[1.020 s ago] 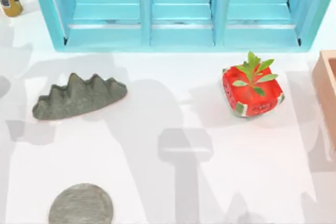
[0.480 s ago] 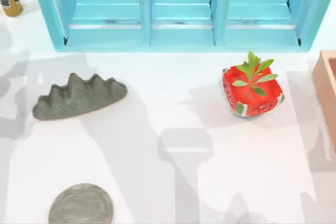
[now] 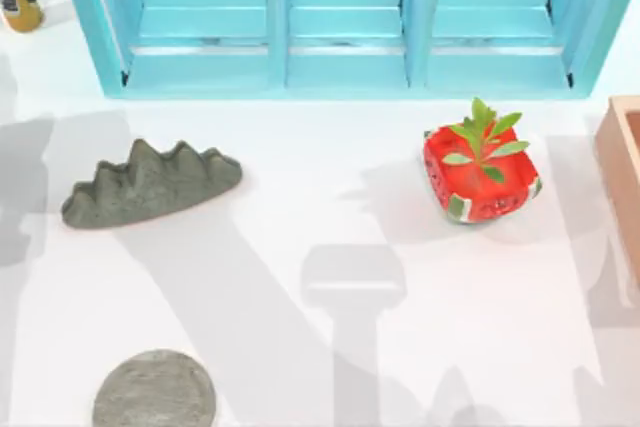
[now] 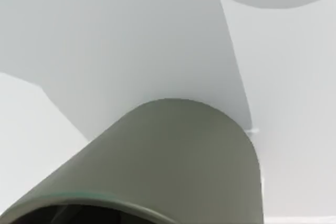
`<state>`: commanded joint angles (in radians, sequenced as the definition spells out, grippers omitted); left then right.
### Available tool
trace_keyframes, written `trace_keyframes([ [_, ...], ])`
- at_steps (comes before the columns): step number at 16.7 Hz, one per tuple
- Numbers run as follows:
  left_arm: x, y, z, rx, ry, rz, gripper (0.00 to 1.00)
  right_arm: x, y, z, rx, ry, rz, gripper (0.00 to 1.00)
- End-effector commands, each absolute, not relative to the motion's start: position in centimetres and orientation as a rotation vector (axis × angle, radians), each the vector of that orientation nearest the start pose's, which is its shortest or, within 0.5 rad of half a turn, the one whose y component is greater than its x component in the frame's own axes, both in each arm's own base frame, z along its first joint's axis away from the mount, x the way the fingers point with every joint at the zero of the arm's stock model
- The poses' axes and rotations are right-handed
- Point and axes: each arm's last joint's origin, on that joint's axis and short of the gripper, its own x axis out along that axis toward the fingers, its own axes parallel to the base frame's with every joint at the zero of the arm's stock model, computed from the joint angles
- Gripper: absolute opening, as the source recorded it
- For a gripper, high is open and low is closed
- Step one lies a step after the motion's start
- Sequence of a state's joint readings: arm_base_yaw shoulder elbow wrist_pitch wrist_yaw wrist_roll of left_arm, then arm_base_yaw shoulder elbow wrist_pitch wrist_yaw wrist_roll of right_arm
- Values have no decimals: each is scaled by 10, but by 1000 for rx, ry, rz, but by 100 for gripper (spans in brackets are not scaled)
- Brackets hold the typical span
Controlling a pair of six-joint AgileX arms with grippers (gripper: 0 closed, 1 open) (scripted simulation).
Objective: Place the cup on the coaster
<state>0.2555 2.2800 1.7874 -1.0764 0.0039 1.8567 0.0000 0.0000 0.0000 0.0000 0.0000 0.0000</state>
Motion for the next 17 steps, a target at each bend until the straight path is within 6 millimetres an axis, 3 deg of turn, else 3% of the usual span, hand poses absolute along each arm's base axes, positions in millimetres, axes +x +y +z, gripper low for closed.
trace_keyframes([
  [2,427,116,138,1225,1199,-1222,100,106,-1,160,0,0,0,100],
  [15,427,116,138,1225,1199,-1222,2,106,-1,160,0,0,0,100],
  [17,427,116,138,1225,1199,-1222,0,106,-1,160,0,0,0,100],
])
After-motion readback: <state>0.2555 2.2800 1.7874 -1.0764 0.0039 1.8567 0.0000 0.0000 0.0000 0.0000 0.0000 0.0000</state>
